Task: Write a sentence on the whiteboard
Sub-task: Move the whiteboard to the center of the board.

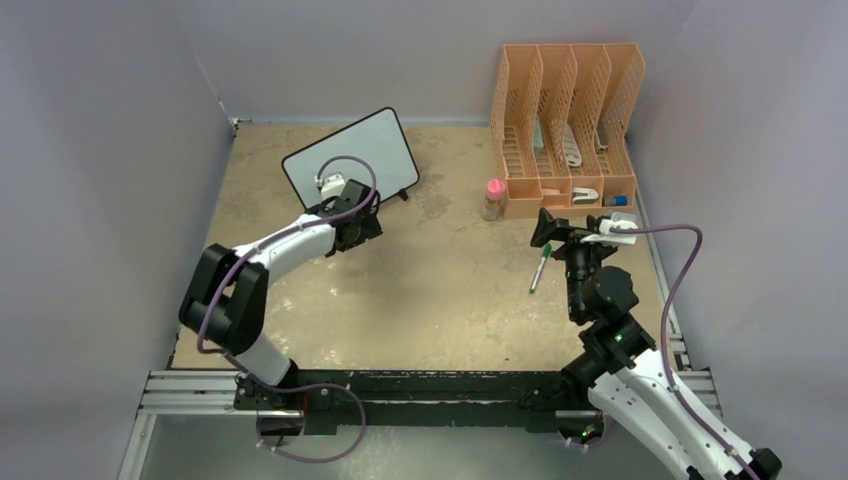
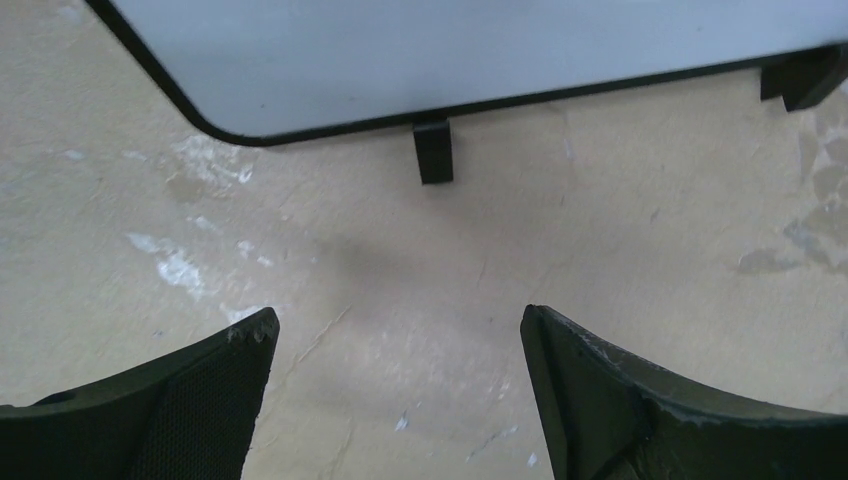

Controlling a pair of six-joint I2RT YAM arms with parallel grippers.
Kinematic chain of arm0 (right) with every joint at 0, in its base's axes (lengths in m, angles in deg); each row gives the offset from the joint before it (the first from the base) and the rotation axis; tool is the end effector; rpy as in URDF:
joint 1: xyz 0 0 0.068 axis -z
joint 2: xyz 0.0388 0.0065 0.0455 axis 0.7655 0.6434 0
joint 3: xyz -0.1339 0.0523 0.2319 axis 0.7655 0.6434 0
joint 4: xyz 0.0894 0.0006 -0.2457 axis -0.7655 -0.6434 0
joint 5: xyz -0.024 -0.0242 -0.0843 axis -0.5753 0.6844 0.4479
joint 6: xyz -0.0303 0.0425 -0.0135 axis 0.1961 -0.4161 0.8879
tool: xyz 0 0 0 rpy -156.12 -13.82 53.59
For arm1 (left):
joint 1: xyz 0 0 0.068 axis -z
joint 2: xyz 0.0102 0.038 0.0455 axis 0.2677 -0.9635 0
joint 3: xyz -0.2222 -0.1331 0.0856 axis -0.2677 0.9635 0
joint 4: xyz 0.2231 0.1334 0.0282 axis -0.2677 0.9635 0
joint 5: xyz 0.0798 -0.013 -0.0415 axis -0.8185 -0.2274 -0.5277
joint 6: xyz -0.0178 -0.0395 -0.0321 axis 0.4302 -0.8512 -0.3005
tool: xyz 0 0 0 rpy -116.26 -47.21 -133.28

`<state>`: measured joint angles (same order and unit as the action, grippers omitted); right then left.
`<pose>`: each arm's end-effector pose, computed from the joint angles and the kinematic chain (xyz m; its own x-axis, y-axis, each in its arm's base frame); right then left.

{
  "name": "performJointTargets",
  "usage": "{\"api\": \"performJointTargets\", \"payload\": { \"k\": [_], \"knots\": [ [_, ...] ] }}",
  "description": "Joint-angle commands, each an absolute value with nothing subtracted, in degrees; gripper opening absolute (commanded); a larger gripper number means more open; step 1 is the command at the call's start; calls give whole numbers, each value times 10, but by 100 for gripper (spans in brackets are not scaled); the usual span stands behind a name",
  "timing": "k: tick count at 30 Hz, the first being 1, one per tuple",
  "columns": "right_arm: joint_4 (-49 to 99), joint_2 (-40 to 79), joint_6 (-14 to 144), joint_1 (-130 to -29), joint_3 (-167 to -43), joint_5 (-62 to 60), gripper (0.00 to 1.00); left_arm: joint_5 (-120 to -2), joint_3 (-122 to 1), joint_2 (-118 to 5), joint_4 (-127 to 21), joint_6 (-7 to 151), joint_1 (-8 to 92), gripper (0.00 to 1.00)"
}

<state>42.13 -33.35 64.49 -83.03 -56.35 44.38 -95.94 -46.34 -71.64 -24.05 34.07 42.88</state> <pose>0.1223 0.0535 0.3205 0.2263 0.2695 -0.9360 0.0324 0.9583 0.2838 0.2872 -0.1305 0.2048 -0.6520 -0.4315 -0.6235 -0.4501 0.8820 -0.1398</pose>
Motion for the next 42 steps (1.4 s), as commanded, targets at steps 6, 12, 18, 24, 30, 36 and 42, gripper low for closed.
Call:
{"api": "performJointTargets", "payload": {
  "k": [6,12,18,24,30,36,42],
  "knots": [
    [448,-322,661,-834,-582,438,99,-976,-526,-806,-321,310,401,81],
    [450,-317,663,-833,-582,435,99,-990,-548,-843,-345,326,386,63],
    [451,-314,666,-834,-582,437,99,-994,-569,-879,-355,340,380,43],
    [451,-310,667,-833,-582,438,99,-994,-574,-894,-364,351,376,28],
    [453,-308,668,-833,-582,433,99,-969,-551,-880,-359,349,378,8],
    [457,-313,669,-833,-579,421,99,-956,-496,-842,-333,320,411,0],
    [459,-320,663,-834,-580,404,99,-934,-434,-793,-309,247,454,0]
  ]
}}
